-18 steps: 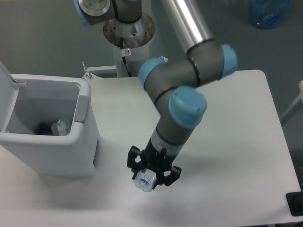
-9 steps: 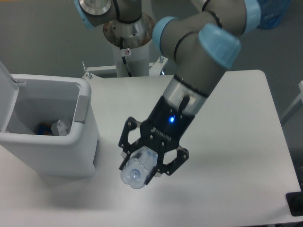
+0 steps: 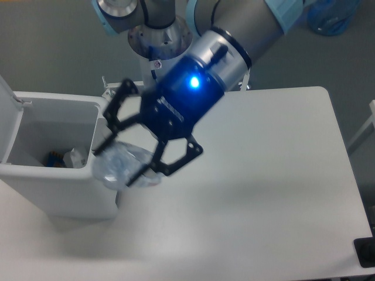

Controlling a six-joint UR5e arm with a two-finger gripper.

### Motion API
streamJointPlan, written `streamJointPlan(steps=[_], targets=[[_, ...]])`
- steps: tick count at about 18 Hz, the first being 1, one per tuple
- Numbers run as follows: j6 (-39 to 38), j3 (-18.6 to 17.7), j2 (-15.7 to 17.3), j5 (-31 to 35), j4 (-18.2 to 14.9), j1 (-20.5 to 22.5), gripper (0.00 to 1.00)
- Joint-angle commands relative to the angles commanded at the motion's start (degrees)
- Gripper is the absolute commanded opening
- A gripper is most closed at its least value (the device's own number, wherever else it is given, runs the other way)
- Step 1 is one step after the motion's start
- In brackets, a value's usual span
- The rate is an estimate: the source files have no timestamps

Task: Place the trash in the trash can
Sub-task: 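Carry the bottle over the trash bin and lower it in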

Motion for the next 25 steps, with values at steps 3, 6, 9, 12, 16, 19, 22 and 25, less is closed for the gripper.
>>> streamJointPlan(steps=[3, 6, 9, 12, 16, 19, 22, 25], targets=[[0.0, -0.4, 0.9, -0.4, 0.0, -3.1, 0.18], [0.0, -2.7, 2.1, -0.4, 0.0, -6.6, 0.19], [0.8, -6.2, 4.5, -0.4, 0.2, -8.1, 0.19], [1.4, -9.8, 5.4, -0.4, 0.4, -9.8, 0.19], [4.0, -15.3, 6.3, -0.3, 2.3, -9.9, 0.22], [8.9, -19.4, 8.4, -0.2, 3.1, -9.9, 0.42], [13.0, -24.0, 10.5, 0.2, 3.3, -9.9, 0.94], [15.7, -28.0, 12.0, 0.3, 3.9, -9.8, 1.00]])
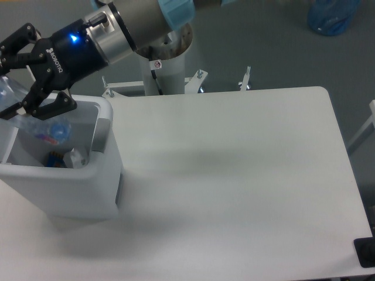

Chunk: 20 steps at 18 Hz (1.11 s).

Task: Place the trash in the trash can

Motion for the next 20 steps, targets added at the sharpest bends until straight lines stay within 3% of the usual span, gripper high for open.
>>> streamJointPlan(steps=[4, 8, 13, 15, 20], targets=[[0.5, -0.5, 0.2, 0.0, -0.2, 1.9, 1.00], [0.7, 0.7, -0.7, 0.0, 0.0, 11.2, 1.00], [2.1, -0.4, -5.5, 1.1, 0.4, 21.3, 1.00], [4.6, -0.3, -7.9, 7.2, 0.4, 23.0, 1.00], [9.8, 0.8, -10.5, 31.4, 0.3, 24.1, 1.00]])
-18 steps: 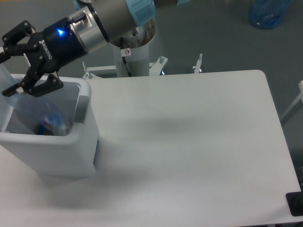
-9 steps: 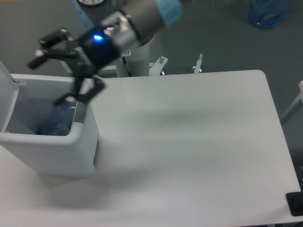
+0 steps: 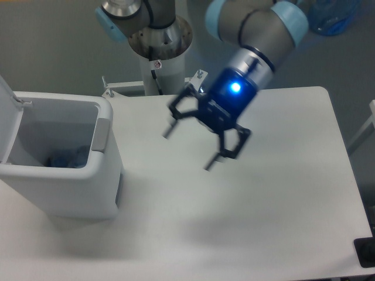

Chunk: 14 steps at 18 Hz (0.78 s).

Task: Place the trash in the trash can

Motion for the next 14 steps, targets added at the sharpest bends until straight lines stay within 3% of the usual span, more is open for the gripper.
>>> streamJointPlan(steps=[6, 11, 14], targets=[[9.8, 4.9, -5.4, 20.1, -0.8, 0.8, 1.00], [18.3, 6.6, -6.9, 36.2, -1.0, 0.9, 1.00], [20.3, 6.2, -7.3, 40.1, -1.1, -1.2, 1.00]])
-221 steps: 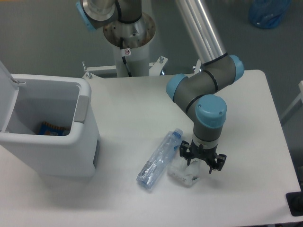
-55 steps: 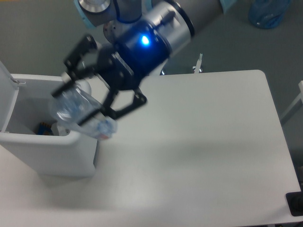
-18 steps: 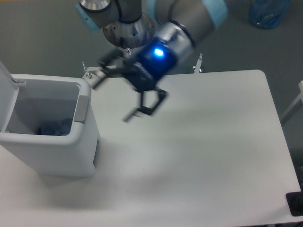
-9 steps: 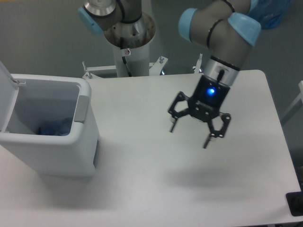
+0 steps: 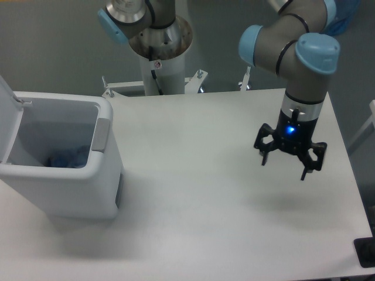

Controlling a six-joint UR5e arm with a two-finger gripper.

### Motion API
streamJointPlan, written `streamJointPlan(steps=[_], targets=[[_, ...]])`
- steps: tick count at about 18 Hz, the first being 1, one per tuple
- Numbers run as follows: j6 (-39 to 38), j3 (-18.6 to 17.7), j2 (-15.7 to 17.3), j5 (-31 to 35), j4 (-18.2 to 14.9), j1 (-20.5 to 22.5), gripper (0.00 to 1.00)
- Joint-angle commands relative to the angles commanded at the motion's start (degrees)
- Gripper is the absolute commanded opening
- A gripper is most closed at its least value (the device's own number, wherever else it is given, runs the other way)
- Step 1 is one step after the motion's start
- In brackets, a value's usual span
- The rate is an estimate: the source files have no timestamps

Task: Place the trash in the trash can

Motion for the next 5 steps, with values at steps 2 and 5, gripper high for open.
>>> streamJointPlan(steps=[2, 5], targets=[[0.0, -0.2, -0.1, 0.0, 0.0, -0.1, 1.00], [0.0, -0.8, -0.1, 0.3, 0.1, -0.2, 1.00]])
